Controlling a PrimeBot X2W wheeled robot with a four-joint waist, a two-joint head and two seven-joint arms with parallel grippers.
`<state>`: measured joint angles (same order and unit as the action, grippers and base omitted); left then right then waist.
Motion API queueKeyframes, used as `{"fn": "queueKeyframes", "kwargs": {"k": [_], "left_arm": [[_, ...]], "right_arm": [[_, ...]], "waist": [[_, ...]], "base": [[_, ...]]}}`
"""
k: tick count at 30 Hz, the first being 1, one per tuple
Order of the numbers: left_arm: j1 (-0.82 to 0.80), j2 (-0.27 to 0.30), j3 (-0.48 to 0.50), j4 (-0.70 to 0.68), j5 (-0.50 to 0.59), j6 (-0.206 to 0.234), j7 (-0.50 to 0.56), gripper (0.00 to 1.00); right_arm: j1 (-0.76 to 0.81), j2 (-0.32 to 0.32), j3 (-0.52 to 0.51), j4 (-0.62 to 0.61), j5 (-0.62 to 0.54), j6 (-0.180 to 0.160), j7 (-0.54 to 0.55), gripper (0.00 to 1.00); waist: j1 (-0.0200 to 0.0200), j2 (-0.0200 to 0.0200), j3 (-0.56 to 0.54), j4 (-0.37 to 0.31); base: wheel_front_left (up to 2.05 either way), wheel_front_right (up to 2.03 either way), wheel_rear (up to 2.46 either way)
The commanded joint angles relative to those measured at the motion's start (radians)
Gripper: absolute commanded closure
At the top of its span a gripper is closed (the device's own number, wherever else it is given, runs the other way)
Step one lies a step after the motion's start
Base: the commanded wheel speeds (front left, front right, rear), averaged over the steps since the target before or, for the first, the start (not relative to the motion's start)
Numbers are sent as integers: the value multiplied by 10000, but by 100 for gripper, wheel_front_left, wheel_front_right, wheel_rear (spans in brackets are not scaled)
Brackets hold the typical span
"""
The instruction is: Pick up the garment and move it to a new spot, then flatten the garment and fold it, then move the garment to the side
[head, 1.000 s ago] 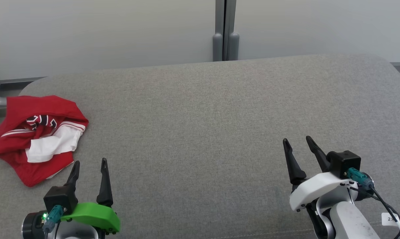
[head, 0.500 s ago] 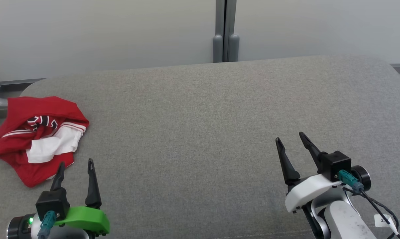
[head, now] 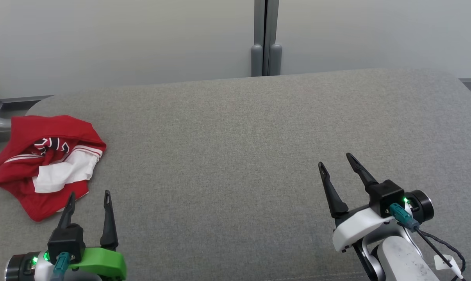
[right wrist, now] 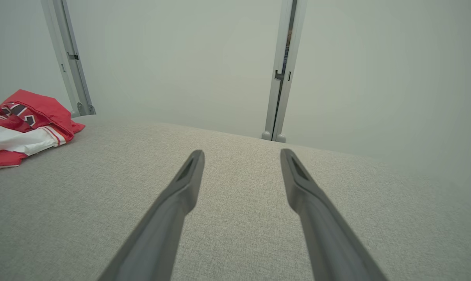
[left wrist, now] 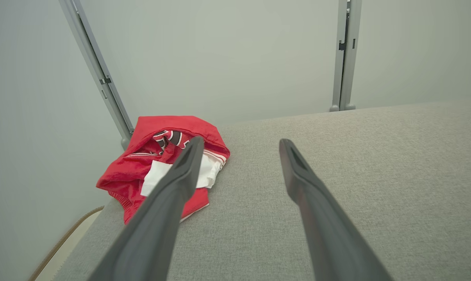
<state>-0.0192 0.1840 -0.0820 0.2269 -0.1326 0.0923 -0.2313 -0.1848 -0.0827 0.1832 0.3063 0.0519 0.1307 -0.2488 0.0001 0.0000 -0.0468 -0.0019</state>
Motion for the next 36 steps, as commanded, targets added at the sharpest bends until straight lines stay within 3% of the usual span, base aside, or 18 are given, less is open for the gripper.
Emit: {"fn": "queueKeyframes", "kwargs": {"k": [1,16,36], "left_arm": [[88,116,23,-15,200,17,-68,0],[206,102,235,-108,-223,10,-224,0],[252,176,151,-130,-514,-19,-187,0]], "right_arm": [[-106,-62,64,-10,-171,0,-116,0],[143,-68,-251,-97,908,1,-185,0],[169,-149,-306,-83,1332,1,-195,0]], "waist": [[-1,0,-9,0],[-1,0,-69,45],[-1,0,-65,160]], "base": [[0,0,0],[0,0,0],[0,0,0]]}}
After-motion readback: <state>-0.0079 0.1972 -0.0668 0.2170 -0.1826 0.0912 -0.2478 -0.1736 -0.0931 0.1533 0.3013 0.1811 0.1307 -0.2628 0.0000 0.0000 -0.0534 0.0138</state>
